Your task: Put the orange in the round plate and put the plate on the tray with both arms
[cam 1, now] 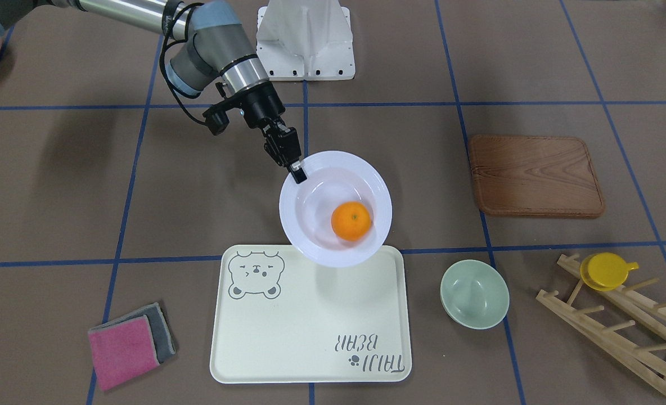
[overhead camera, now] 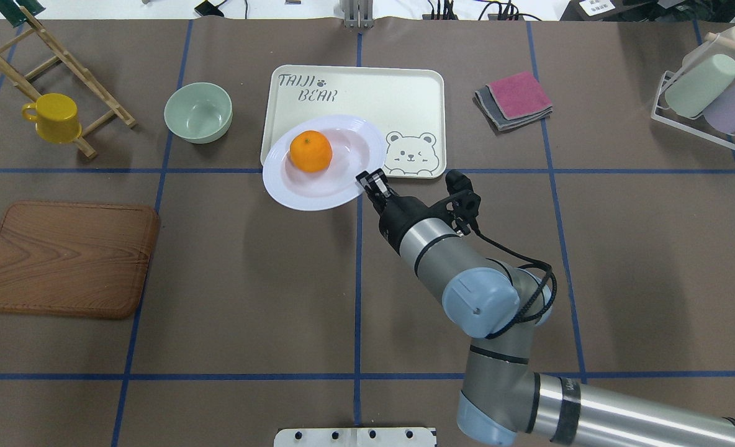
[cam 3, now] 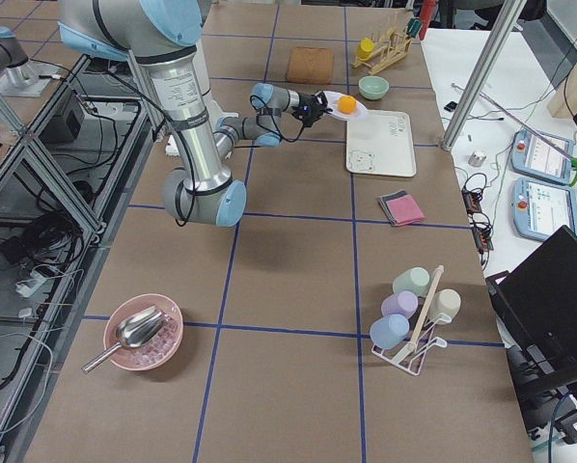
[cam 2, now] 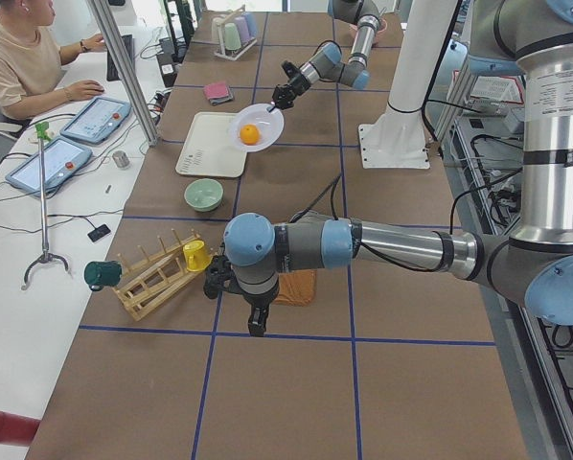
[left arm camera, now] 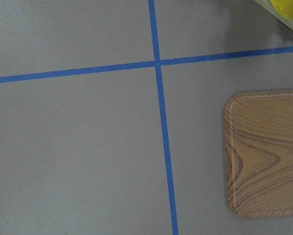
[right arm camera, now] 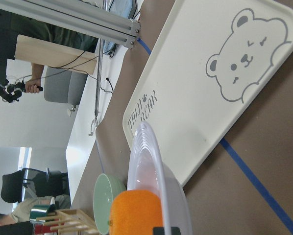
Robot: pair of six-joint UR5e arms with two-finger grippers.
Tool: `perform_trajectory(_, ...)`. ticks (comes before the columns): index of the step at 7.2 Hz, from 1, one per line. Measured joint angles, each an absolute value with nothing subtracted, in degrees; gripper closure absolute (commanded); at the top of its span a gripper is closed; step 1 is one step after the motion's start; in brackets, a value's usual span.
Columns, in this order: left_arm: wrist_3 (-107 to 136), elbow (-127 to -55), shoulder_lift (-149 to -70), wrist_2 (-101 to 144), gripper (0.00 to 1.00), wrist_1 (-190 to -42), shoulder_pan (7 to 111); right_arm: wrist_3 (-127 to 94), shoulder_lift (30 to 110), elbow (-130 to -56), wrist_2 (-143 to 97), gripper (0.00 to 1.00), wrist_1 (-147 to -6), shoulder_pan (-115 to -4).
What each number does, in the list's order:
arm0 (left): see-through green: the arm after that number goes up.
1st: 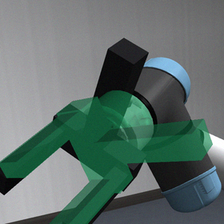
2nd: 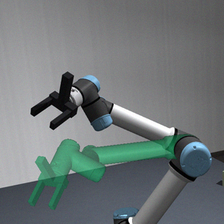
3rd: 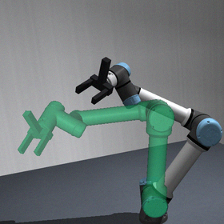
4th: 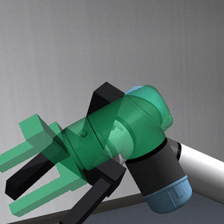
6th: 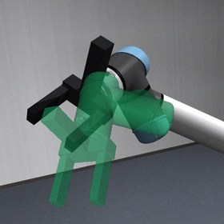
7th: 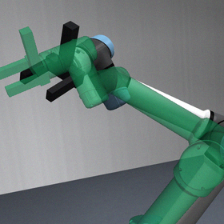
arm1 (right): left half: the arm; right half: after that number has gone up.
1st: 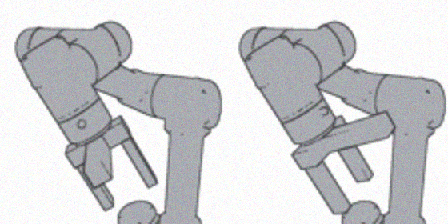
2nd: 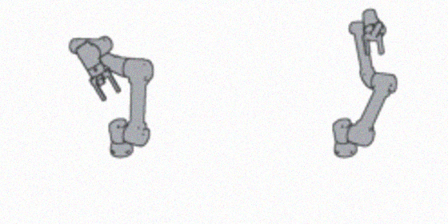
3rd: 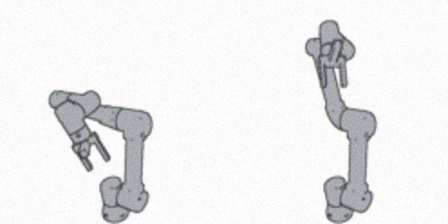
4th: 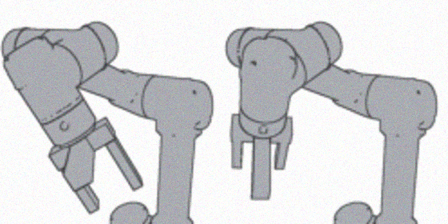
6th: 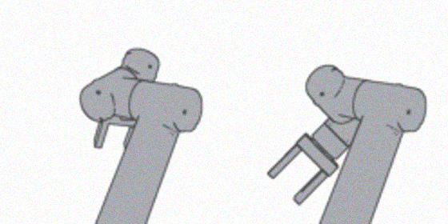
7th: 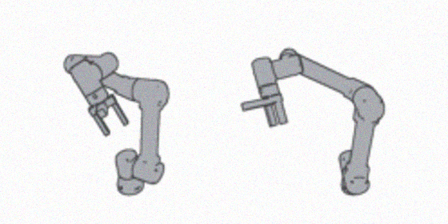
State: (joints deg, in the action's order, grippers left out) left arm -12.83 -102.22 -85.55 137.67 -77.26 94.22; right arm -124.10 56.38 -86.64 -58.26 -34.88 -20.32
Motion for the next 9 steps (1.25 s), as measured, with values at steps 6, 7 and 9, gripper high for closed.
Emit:
perform_trajectory(6, -12.8, -102.3, -85.7, 137.9, 0.0, -77.3, 94.1, -130.0, 45.1, -64.5, -58.2, 0.0, -35.4, -27.9)
perform_trajectory(7, -12.8, -102.3, -85.7, 137.9, 0.0, -77.3, 94.1, -124.2, 46.9, -67.6, -59.7, 0.0, -35.4, -27.4)
perform_trajectory(9, -12.7, -102.1, -85.7, 137.9, 0.0, -77.3, 94.0, -109.4, 54.2, -79.0, -70.0, 0.0, -37.1, -28.1)
